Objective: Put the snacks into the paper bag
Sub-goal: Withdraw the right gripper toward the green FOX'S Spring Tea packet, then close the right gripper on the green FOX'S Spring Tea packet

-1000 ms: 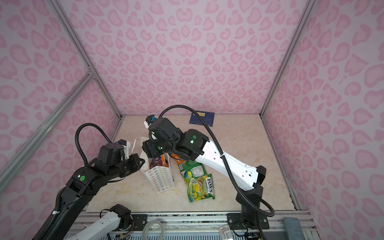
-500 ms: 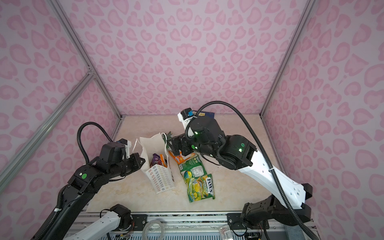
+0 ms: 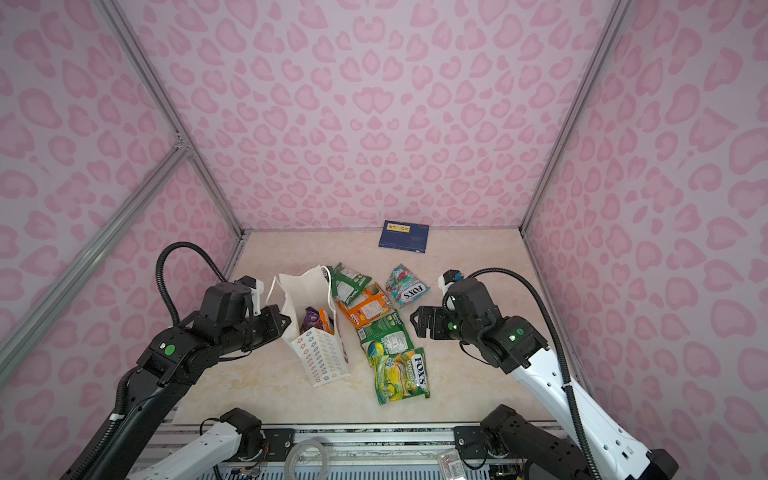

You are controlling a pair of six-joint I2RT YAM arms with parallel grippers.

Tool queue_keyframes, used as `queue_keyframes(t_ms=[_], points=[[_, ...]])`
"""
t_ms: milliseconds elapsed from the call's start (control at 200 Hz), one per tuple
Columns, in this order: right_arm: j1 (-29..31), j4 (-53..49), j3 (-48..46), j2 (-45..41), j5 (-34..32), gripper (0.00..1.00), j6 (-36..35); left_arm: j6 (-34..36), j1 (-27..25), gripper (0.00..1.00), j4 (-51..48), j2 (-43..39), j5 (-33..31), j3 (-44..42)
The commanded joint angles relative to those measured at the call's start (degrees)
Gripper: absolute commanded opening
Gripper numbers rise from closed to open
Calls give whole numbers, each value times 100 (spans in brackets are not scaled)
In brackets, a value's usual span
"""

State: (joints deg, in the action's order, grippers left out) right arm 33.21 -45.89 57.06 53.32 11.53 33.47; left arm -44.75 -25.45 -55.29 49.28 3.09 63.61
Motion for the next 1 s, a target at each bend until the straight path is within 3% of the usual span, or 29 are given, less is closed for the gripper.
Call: queue_keyframes(t_ms=[0,255,510,695,995], points=[[-117,455,-647,-85,488,96,129,28,12,6,51,-24,-29,83],[-217,1251,-2041,26,618,92,556,-24,11,6,43,-63,-26,29],[-220,2172,-2810,495,884,89,908,-60,13,6,71,-53,16,11],[76,2840,-3049,991,890,81,1218,-69,10,6,71,-44,42,-2],[221,2793,-2568,1876,747,74,1045,-104,14,6,83,-33,59,-33]])
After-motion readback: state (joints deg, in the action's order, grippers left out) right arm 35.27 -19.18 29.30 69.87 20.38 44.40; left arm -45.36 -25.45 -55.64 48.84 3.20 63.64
